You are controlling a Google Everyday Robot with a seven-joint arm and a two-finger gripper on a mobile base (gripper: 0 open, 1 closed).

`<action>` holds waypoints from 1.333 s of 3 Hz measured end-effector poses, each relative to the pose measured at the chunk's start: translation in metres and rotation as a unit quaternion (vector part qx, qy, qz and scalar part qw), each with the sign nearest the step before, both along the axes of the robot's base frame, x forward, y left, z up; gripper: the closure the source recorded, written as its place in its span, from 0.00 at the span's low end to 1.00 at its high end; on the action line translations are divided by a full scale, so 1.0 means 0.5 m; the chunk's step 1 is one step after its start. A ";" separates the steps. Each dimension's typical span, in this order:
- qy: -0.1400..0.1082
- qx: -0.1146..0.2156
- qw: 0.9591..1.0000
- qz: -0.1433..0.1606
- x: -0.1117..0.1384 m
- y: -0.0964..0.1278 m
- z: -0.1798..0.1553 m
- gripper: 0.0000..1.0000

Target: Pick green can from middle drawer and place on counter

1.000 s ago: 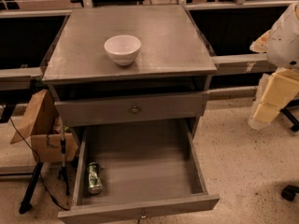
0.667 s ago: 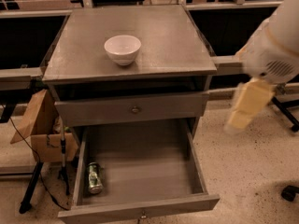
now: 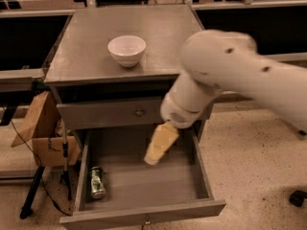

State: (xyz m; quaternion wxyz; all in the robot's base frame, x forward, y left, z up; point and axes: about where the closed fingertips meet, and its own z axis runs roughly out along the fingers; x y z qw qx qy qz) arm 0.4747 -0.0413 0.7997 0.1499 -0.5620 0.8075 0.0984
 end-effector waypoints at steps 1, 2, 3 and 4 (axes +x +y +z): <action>0.045 0.042 0.998 -0.016 0.009 0.153 -0.130 0.00; 0.037 0.073 0.994 -0.066 0.042 0.181 -0.130 0.00; 0.037 0.073 0.994 -0.066 0.042 0.181 -0.130 0.00; 0.026 0.084 0.996 -0.034 0.055 0.203 -0.160 0.00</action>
Offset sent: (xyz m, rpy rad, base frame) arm 0.0037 0.0628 -0.0527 0.0657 0.0754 -0.0168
